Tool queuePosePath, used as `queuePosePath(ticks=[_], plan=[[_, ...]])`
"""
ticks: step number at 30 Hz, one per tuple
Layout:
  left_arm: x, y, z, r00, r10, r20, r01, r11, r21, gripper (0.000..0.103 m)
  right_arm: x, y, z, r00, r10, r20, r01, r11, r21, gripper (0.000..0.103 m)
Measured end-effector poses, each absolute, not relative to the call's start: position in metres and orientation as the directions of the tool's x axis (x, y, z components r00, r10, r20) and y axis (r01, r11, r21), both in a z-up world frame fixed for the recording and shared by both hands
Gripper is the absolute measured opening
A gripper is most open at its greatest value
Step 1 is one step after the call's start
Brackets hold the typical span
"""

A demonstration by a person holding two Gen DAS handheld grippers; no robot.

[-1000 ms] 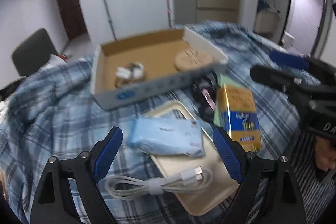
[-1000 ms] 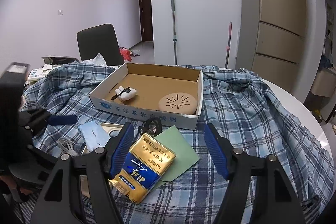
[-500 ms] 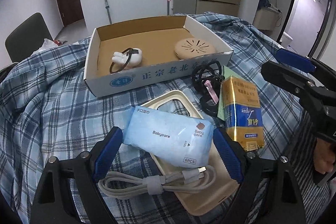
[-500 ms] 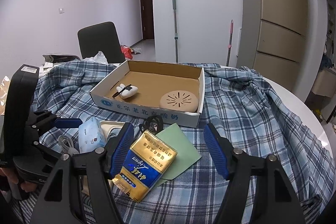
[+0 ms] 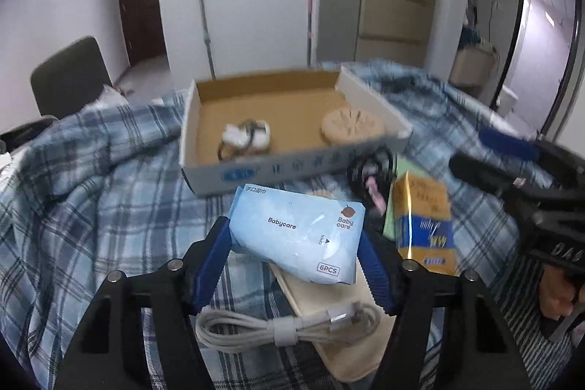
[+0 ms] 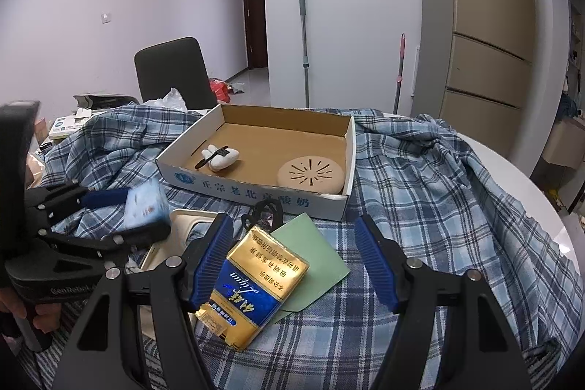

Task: Organize soft objects
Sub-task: 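Grasp the blue Babycare wipes pack with the left gripper, then grasp the gold Liqun box with the right gripper while the left gripper holds the wipes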

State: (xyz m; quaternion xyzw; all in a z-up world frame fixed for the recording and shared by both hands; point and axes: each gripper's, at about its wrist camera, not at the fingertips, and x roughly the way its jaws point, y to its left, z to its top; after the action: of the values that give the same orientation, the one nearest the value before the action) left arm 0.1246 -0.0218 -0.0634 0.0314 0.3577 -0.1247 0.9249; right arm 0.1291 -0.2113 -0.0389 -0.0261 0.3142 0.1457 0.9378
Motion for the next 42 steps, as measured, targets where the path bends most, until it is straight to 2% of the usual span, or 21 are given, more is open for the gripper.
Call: queuePosePath(ticks=[7, 11, 15, 26, 34, 38, 42], plan=[[0.101, -0.019, -0.046, 0.823, -0.187, -0.536, 0.227, 0.974, 0.01, 0.069, 0.143, -0.216, -0.051, 0.675, 0.269, -0.687, -0.257, 0.959, 0.123, 0.068], [0.097, -0.017, -0.041, 0.845, -0.168, -0.508, 0.202, 0.979, 0.013, 0.069, 0.154, -0.219, -0.065, 0.554, 0.298, -0.777, -0.22, 0.953, 0.208, 0.063], [0.097, -0.008, -0.038, 0.852, -0.178, -0.492, 0.189, 0.982, -0.027, 0.069, 0.156, -0.222, -0.07, 0.497, 0.333, -0.801, -0.154, 0.943, 0.297, 0.061], [0.087, -0.011, -0.034, 0.877, -0.161, -0.453, 0.182, 0.983, 0.003, 0.069, 0.158, -0.179, -0.076, 0.483, 0.234, -0.844, -0.134, 0.972, 0.193, 0.061], [0.087, -0.007, -0.033, 0.876, -0.161, -0.454, 0.177, 0.984, -0.008, 0.07, 0.163, -0.175, -0.083, 0.486, 0.232, -0.842, -0.145, 0.972, 0.184, 0.06], [0.087, -0.007, -0.033, 0.877, -0.161, -0.453, 0.177, 0.984, -0.008, 0.07, 0.161, -0.178, -0.084, 0.51, 0.248, -0.823, -0.168, 0.968, 0.188, 0.055], [0.087, -0.007, -0.033, 0.876, -0.161, -0.455, 0.176, 0.984, -0.011, 0.07, 0.15, -0.178, -0.068, 0.622, 0.201, -0.756, -0.235, 0.97, 0.065, 0.054]])
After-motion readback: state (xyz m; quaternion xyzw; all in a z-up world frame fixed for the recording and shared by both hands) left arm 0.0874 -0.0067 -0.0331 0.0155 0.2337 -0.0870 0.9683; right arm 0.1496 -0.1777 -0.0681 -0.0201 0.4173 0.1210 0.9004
